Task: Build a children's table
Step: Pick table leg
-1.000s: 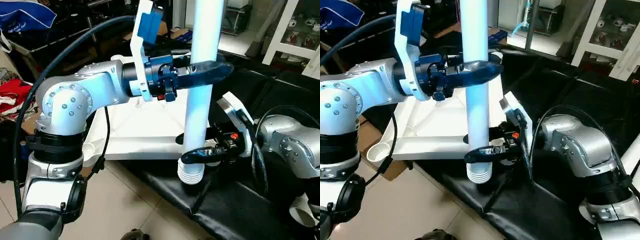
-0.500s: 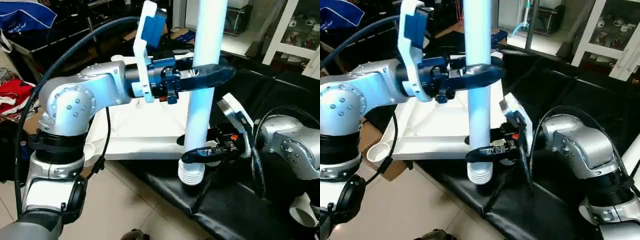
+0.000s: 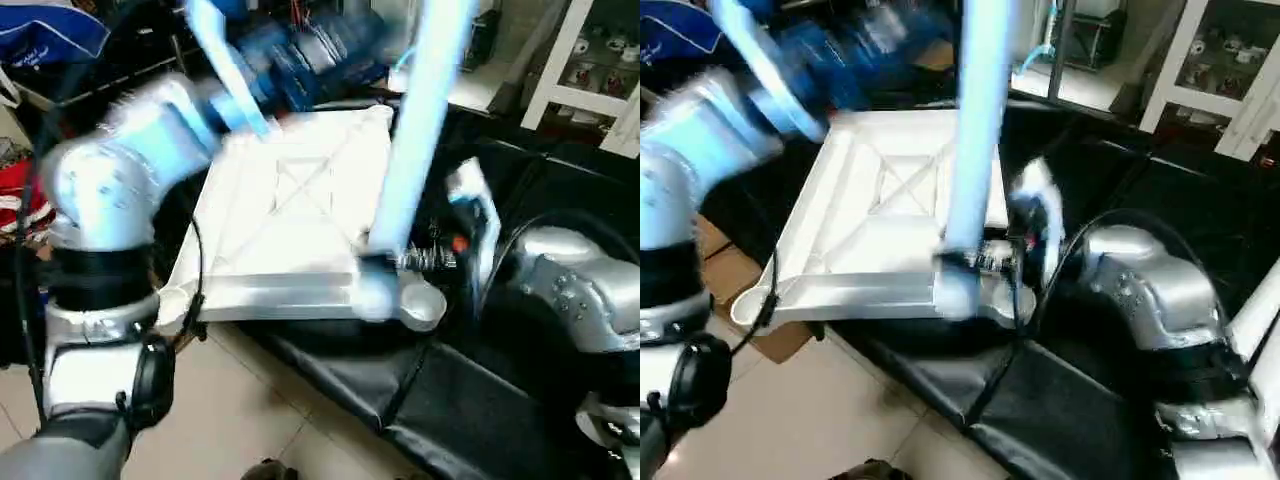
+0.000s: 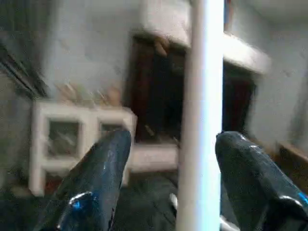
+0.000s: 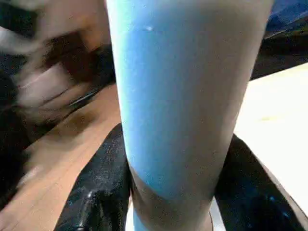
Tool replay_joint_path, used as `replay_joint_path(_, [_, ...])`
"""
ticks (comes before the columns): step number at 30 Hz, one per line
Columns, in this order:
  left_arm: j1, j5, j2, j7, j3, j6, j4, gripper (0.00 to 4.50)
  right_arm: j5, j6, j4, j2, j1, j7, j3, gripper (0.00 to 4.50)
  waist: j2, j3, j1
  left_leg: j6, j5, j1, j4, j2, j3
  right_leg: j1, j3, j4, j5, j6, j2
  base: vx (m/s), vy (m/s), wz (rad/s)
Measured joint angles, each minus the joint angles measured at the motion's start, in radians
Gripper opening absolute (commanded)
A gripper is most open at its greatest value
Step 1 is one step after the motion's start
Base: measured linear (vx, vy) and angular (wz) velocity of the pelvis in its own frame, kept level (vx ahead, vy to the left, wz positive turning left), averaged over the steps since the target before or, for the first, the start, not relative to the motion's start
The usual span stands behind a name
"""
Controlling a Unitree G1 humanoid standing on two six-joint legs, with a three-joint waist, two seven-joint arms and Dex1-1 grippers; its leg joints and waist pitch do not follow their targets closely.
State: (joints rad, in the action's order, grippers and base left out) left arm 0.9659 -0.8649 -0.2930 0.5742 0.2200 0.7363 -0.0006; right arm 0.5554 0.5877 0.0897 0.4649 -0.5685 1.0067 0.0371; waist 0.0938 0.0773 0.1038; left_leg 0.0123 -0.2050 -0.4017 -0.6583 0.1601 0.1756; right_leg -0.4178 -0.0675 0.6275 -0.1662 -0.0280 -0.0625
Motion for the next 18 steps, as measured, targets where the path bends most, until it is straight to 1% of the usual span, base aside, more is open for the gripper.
replay_joint_path(2, [0.003, 0.038, -0.003, -0.033, 0.04, -0.083, 0.017, 3.56, -0.038, -0.066, 0.087, -0.032, -0.042, -0.114, -0.05, 1.86, 0.0, 0.0, -0.007, 0.002, 0.0, 0.0, 0.0, 0.0, 0.0, -0.001, 0.0, 0.0, 0.001, 0.0, 0.0, 0.0, 0.0, 0.0])
replay_joint_path(3, [-0.004, 0.066, -0.02, -0.044, 0.056, -0.124, 0.018, 3.57, -0.056, -0.098, 0.12, -0.028, -0.058, -0.161, -0.082, 1.86, 0.0, 0.0, -0.009, 0.004, 0.0, 0.0, 0.0, 0.0, 0.0, 0.0, 0.0, 0.0, 0.001, 0.0, 0.0, 0.0, 0.0, 0.0])
replay_joint_path(4, [-0.017, 0.085, -0.037, -0.047, 0.066, -0.145, 0.017, 3.57, -0.064, -0.117, 0.13, -0.019, -0.059, -0.182, -0.101, 1.86, 0.001, 0.0, -0.01, 0.004, 0.0, 0.0, 0.0, 0.0, 0.0, 0.0, -0.001, 0.0, 0.001, 0.001, 0.0, 0.0, 0.0, 0.0])
replay_joint_path(5, [-0.047, 0.125, -0.066, -0.044, 0.065, -0.172, 0.006, 3.57, -0.077, -0.134, 0.132, -0.013, -0.058, -0.198, -0.117, 1.86, 0.001, -0.001, -0.012, 0.004, 0.0, 0.0, 0.002, 0.0, 0.0, 0.0, -0.001, 0.0, 0.001, 0.001, 0.0, 0.0, 0.0, 0.0])
replay_joint_path(7, [-0.147, 0.202, -0.124, -0.019, 0.017, -0.196, -0.034, 3.57, -0.083, -0.143, 0.114, 0.0, -0.027, -0.197, -0.126, 1.86, 0.003, -0.005, -0.015, 0.001, 0.001, 0.001, 0.003, 0.0, 0.0, 0.001, 0.0, -0.001, -0.001, 0.004, 0.0, 0.0, 0.0, 0.0])
replay_joint_path(8, [-0.224, 0.258, -0.152, 0.008, -0.045, -0.21, -0.06, 3.57, -0.093, -0.143, 0.107, 0.005, -0.005, -0.195, -0.125, 1.86, 0.003, -0.005, -0.016, 0.001, 0.001, 0.001, 0.004, 0.0, -0.001, 0.0, -0.001, -0.001, -0.001, 0.004, 0.0, 0.0, 0.0, 0.0])
replay_joint_path(9, [-0.286, 0.292, -0.173, 0.036, -0.105, -0.214, -0.079, 3.57, -0.098, -0.145, 0.097, 0.013, 0.022, -0.191, -0.125, 1.86, 0.003, -0.005, -0.014, 0.0, 0.002, 0.001, 0.004, 0.0, -0.001, 0.001, -0.001, 0.0, -0.002, 0.005, 0.0, 0.0, 0.0, 0.0])
replay_joint_path(11, [-0.388, 0.351, -0.184, 0.08, -0.234, -0.218, -0.092, 3.57, -0.114, -0.146, 0.093, 0.011, 0.05, -0.191, -0.119, 1.86, 0.003, -0.005, -0.013, 0.0, 0.002, -0.002, 0.003, 0.0, -0.001, -0.002, -0.001, 0.0, -0.002, 0.005, 0.0, 0.0, 0.0, 0.0])
replay_joint_path(12, [-0.431, 0.38, -0.188, 0.104, -0.311, -0.222, -0.093, 3.57, -0.117, -0.154, 0.091, 0.007, 0.062, -0.191, -0.114, 1.86, 0.003, -0.005, -0.014, 0.0, 0.002, -0.002, 0.003, 0.0, -0.001, -0.002, -0.001, 0.001, -0.001, 0.004, 0.0, 0.0, 0.0, 0.0])
replay_joint_path(13, [-0.455, 0.395, -0.193, 0.124, -0.354, -0.232, -0.094, 3.57, -0.117, -0.16, 0.088, 0.008, 0.068, -0.19, -0.11, 1.86, 0.003, -0.005, -0.015, 0.0, 0.002, -0.002, 0.003, 0.0, 0.0, -0.002, 0.0, 0.001, -0.001, 0.004, 0.0, 0.0, 0.0, 0.0])
replay_joint_path(14, [-0.472, 0.407, -0.194, 0.148, -0.389, -0.246, -0.095, 3.85, -0.117, -0.164, 0.081, 0.011, 0.074, -0.189, -0.108, 1.86, 0.003, -0.005, -0.016, 0.001, 0.002, -0.002, 0.003, 0.0, 0.0, -0.002, 0.0, 0.001, -0.001, 0.004, 0.0, 0.0, 0.0, 0.0])
replay_joint_path(15, [-0.5, 0.413, -0.197, 0.187, -0.428, -0.266, -0.104, 3.92, -0.117, -0.166, 0.062, 0.022, 0.087, -0.181, -0.108, 1.86, 0.004, -0.005, -0.016, 0.004, 0.0, 0.0, 0.003, 0.0, 0.0, 0.0, 0.0, 0.001, -0.001, 0.004, 0.0, 0.0, 0.0, 0.0])
replay_joint_path(17, [-0.527, 0.427, -0.194, 0.227, -0.477, -0.285, -0.108, 3.98, -0.116, -0.164, 0.042, 0.032, 0.099, -0.174, -0.109, 1.86, 0.004, -0.005, -0.018, 0.005, 0.0, 0.001, 0.003, 0.0, 0.0, 0.001, 0.0, 0.001, -0.001, 0.004, 0.0, 0.0, 0.0, 0.0])
replay_joint_path(18, [-0.532, 0.452, -0.187, 0.25, -0.509, -0.306, -0.095, 4.12, -0.112, -0.159, 0.024, 0.033, 0.106, -0.172, -0.11, 1.86, 0.004, -0.005, -0.019, 0.005, 0.0, 0.001, 0.003, 0.0, 0.0, 0.001, 0.0, 0.001, -0.003, 0.007, 0.0, 0.0, 0.0, 0.0])
